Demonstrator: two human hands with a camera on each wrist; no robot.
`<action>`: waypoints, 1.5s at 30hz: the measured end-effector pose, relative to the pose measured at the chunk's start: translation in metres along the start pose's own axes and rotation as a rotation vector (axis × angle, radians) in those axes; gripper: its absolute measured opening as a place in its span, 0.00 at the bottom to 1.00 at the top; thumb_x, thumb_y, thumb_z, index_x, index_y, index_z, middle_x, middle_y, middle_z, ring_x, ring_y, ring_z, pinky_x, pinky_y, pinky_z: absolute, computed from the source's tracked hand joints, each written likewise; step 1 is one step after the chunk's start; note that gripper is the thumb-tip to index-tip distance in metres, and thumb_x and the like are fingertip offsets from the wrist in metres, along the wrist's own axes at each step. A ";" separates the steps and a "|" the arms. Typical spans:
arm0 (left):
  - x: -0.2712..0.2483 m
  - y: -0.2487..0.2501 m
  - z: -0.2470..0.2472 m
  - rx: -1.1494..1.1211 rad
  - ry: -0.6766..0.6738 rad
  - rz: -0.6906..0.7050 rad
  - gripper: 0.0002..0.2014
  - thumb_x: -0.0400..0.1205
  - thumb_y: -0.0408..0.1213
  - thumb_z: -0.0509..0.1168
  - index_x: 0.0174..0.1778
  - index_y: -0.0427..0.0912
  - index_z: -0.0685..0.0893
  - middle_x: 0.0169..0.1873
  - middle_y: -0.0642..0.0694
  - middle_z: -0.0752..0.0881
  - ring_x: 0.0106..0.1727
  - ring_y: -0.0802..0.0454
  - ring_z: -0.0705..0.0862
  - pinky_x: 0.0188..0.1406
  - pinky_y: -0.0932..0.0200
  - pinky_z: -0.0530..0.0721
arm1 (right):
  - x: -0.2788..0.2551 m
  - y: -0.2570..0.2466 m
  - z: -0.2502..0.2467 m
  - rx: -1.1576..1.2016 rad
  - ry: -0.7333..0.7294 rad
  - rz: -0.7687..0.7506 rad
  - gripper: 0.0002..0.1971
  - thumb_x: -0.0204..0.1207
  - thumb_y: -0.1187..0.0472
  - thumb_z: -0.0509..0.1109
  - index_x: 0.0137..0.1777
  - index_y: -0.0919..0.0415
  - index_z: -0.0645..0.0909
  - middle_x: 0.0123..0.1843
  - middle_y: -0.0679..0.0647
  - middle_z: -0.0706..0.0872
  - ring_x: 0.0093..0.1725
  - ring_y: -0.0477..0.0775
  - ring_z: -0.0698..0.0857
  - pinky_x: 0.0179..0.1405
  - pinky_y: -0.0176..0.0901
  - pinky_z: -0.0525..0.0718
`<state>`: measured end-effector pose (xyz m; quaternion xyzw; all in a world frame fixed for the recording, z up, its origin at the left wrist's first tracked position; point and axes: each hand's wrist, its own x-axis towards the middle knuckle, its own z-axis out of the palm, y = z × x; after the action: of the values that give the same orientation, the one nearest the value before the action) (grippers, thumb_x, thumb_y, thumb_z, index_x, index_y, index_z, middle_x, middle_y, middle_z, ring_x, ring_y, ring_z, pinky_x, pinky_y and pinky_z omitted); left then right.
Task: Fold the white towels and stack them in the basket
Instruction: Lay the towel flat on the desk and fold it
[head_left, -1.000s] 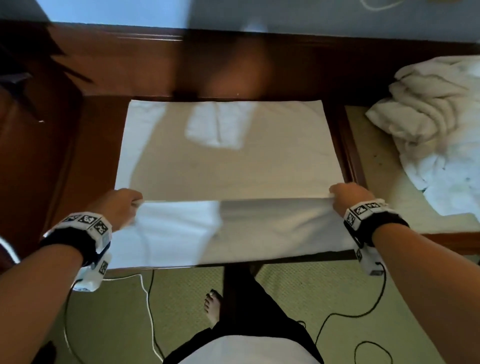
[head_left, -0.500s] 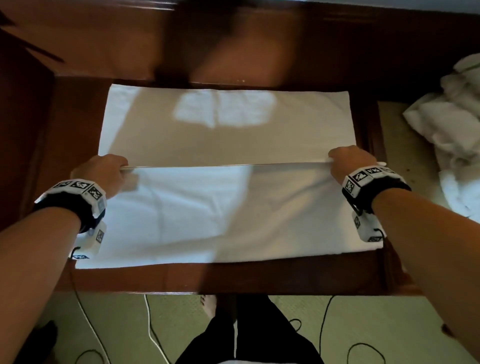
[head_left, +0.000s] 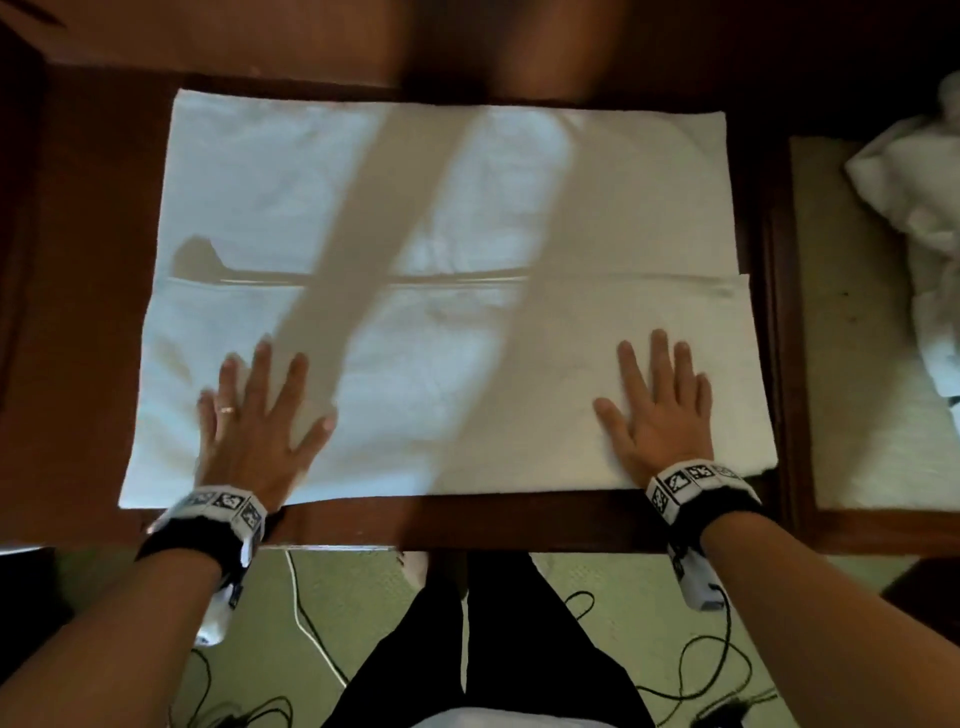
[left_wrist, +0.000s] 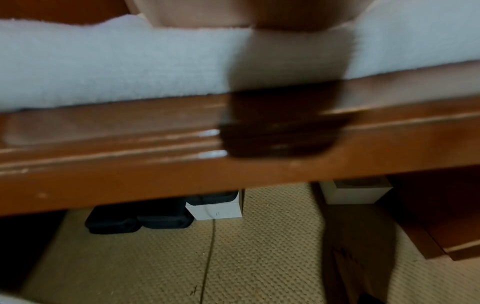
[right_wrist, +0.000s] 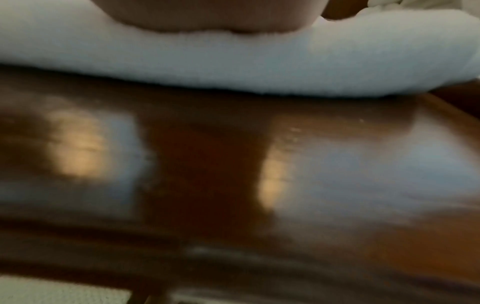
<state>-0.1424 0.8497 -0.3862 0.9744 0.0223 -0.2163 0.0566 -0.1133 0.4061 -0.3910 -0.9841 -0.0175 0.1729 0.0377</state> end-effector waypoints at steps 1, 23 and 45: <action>-0.011 -0.003 0.010 0.010 0.004 -0.009 0.41 0.81 0.73 0.37 0.89 0.60 0.41 0.88 0.50 0.34 0.88 0.30 0.43 0.81 0.26 0.48 | -0.009 0.003 0.006 -0.010 -0.010 0.004 0.37 0.81 0.31 0.43 0.87 0.39 0.37 0.88 0.50 0.31 0.87 0.61 0.35 0.84 0.66 0.42; -0.021 0.062 0.030 0.099 0.018 0.180 0.45 0.76 0.77 0.44 0.89 0.60 0.51 0.89 0.45 0.46 0.87 0.30 0.47 0.78 0.20 0.51 | 0.026 0.018 -0.015 -0.009 -0.062 0.078 0.35 0.81 0.28 0.39 0.86 0.36 0.37 0.88 0.48 0.33 0.87 0.55 0.34 0.84 0.67 0.43; 0.020 -0.032 -0.034 0.136 -0.041 -0.133 0.46 0.78 0.76 0.34 0.88 0.52 0.34 0.88 0.42 0.36 0.89 0.37 0.43 0.82 0.25 0.51 | 0.010 -0.073 -0.025 -0.107 -0.256 -0.169 0.40 0.78 0.26 0.49 0.84 0.32 0.35 0.87 0.51 0.29 0.86 0.67 0.35 0.82 0.72 0.50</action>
<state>-0.1125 0.8860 -0.3677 0.9678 0.0709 -0.2402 -0.0235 -0.0971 0.4773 -0.3655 -0.9497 -0.1140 0.2917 -0.0029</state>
